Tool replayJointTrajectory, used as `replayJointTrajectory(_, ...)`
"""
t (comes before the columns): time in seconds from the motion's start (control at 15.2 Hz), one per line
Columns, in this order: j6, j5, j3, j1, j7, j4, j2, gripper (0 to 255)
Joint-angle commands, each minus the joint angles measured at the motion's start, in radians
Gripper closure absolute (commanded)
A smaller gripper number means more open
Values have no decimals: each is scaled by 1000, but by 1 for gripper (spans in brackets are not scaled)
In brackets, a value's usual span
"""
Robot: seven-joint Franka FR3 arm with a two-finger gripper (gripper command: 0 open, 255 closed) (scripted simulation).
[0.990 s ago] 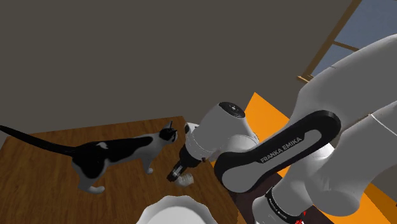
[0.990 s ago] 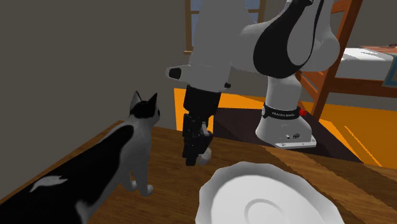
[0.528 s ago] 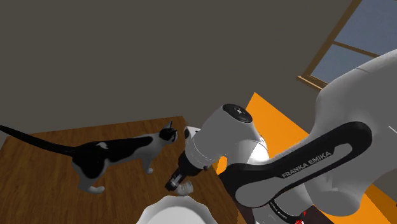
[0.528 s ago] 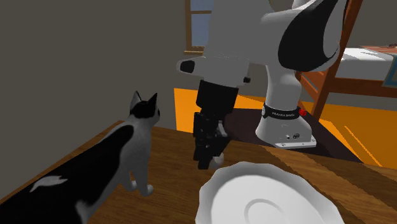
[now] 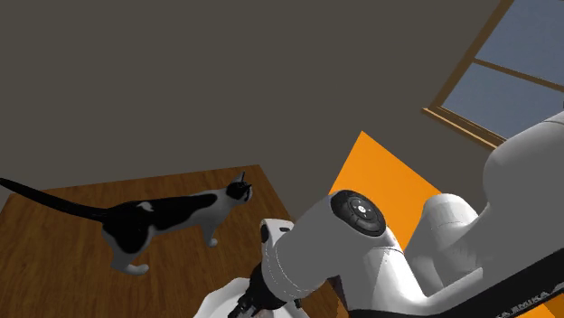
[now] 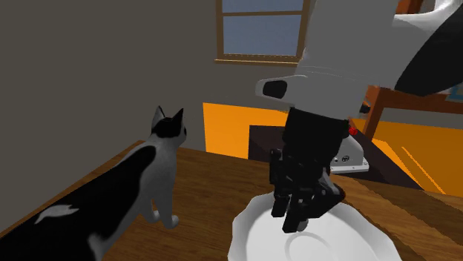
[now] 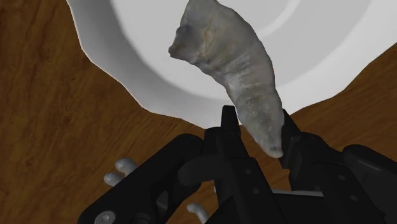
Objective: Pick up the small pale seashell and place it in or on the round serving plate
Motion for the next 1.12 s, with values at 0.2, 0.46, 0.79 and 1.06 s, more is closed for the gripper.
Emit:
replayJointTrajectory(0.2,7,-67,142,-50,159,37,31,255)
replayJointTrajectory(0.46,86,-168,234,-157,237,26,102,255)
replayJointTrajectory(0.79,176,-475,514,-502,468,25,198,255)
replayJointTrajectory(1.06,228,-576,1145,-1154,551,32,203,255)
